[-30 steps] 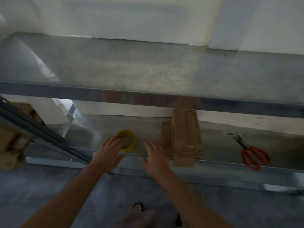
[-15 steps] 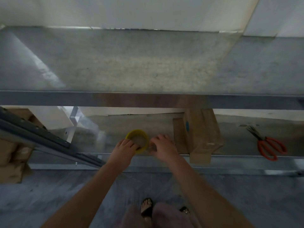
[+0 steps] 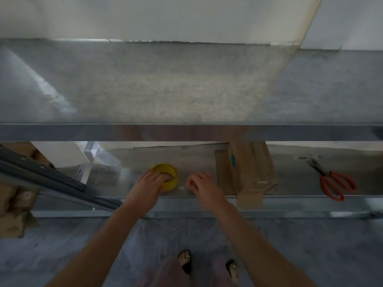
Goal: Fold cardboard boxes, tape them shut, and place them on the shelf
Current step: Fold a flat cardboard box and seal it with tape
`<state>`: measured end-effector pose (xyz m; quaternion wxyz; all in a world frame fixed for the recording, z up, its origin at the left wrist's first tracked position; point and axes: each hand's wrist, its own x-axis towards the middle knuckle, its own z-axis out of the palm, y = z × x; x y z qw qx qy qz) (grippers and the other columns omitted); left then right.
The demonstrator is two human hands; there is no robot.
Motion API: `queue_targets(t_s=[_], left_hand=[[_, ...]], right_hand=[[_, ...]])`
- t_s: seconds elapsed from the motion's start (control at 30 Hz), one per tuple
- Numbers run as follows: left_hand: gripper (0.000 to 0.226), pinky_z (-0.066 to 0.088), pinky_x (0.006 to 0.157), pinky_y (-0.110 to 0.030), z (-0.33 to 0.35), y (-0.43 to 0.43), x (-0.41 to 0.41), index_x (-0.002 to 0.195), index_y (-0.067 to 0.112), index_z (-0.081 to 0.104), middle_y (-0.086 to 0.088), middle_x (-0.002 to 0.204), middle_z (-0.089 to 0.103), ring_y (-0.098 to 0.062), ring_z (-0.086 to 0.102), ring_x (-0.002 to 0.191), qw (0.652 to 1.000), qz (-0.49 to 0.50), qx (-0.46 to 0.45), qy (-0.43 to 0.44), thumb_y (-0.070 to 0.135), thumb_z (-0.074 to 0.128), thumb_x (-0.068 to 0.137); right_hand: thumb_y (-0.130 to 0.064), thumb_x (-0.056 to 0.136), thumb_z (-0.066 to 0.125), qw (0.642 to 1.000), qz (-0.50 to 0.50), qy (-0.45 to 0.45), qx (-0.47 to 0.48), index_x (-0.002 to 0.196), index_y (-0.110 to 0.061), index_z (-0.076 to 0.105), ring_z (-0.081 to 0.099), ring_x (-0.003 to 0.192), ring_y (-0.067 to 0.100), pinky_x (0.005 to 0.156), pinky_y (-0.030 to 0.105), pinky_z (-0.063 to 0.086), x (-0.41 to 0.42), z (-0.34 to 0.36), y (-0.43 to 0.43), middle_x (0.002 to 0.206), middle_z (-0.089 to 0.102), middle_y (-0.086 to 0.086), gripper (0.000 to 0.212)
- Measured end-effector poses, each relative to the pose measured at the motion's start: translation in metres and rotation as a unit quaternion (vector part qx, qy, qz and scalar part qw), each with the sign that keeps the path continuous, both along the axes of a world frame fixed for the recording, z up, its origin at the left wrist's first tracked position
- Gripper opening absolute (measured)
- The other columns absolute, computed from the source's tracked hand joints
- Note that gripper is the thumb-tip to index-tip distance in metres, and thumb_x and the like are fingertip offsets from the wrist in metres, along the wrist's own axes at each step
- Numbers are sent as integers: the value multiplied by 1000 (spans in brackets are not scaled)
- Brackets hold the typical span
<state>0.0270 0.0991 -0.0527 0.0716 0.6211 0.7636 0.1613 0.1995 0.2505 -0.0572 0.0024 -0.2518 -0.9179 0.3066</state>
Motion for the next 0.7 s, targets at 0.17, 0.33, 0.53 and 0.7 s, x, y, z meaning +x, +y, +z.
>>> queue_targets(t_s=[0.17, 0.33, 0.53, 0.7], left_hand=[[39, 43, 96, -32, 39, -9, -1, 126, 30, 51, 3, 121, 60, -18, 53, 111, 995, -42, -3, -93, 34, 47, 88], [53, 34, 87, -9, 79, 0, 50, 123, 32, 56, 17, 107, 53, 3, 45, 102, 984, -56, -12, -166, 68, 46, 85], [34, 36, 74, -1, 114, 45, 110, 101, 43, 55, 29, 100, 59, 18, 49, 96, 976, 27, 12, -216, 49, 75, 75], [38, 39, 75, -8, 128, 77, 144, 100, 40, 61, 27, 96, 60, 7, 56, 92, 975, 41, 8, -219, 60, 68, 69]], right_hand=[[-17, 97, 55, 994, -44, 21, -96, 104, -14, 60, 63, 89, 22, 77, 38, 51, 18, 47, -11, 98, 69, 7, 9], [-17, 94, 59, 993, -65, 13, -102, 105, -18, 62, 64, 84, 12, 73, 24, 49, 72, 91, 4, 91, 67, -5, 11], [-13, 91, 65, 985, -141, 29, -96, 79, -32, 60, 61, 63, -6, 65, 12, 46, 138, 124, 49, 65, 61, -22, 23], [-19, 90, 69, 983, -141, 60, -103, 80, -31, 63, 65, 68, -4, 69, 13, 53, 182, 146, 81, 74, 68, -13, 16]])
